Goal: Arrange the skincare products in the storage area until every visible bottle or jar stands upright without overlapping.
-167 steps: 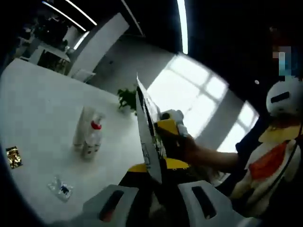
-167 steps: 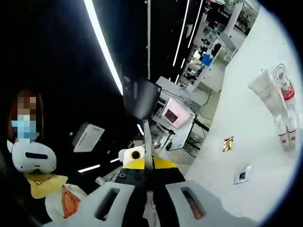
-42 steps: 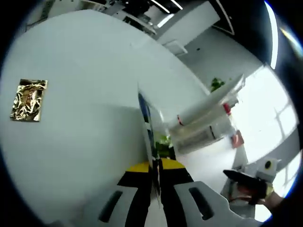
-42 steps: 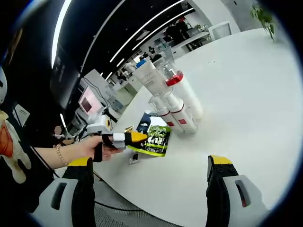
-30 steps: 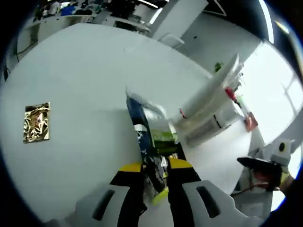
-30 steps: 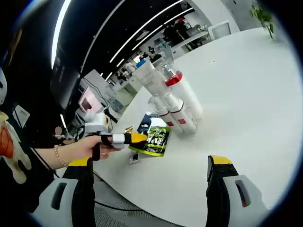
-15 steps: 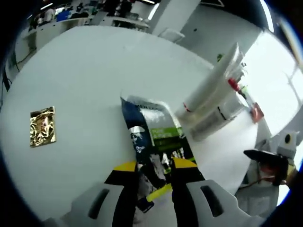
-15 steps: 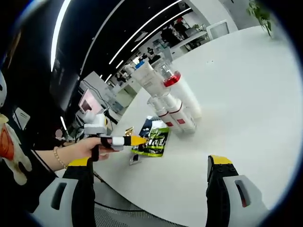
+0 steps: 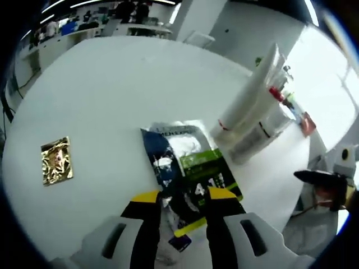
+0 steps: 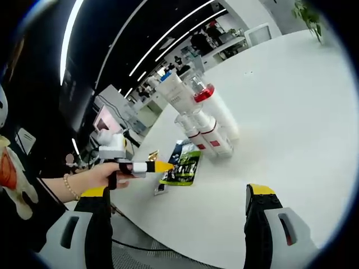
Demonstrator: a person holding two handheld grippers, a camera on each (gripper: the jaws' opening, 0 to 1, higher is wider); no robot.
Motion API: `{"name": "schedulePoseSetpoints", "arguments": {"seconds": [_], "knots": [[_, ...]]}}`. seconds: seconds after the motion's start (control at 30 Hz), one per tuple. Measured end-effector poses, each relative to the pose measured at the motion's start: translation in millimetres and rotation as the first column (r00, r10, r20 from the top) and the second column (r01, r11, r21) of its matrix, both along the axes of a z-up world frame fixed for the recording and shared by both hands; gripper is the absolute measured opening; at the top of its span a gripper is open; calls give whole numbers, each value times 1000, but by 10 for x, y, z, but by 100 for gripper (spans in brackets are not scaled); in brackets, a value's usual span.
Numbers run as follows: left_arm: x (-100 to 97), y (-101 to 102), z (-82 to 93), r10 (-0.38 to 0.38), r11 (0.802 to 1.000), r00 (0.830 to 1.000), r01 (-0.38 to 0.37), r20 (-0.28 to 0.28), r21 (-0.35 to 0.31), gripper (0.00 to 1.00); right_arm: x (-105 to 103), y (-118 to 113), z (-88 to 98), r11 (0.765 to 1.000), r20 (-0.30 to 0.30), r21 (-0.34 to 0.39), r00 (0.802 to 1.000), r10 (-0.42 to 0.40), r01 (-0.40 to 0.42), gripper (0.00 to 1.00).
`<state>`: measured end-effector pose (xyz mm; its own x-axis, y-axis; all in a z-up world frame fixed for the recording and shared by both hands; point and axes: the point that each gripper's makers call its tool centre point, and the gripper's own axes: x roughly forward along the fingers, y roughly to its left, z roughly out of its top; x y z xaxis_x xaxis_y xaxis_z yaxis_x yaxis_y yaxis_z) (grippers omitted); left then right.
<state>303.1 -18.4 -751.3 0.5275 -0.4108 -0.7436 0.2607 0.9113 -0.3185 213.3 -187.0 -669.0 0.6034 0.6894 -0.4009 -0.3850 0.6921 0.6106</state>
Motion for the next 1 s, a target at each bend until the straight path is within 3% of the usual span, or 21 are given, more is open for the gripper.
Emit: {"name": "schedulePoseSetpoints", "arguments": {"seconds": [0.37,0.8,1.0], "knots": [[-40,123,52,12,1000,1000,-12,20,11,32,6,-12,-17,1000,12,-13,1000,12,-12,100],[-276,370,68,43,997,998,-46,40,69,59,-59,8,-23,999,32,-18,999,33,-33,100],[-366,483,168,54,996,996,-59,69,63,70,-90,-1,-49,999,39,-35,998,42,-41,100]]}}
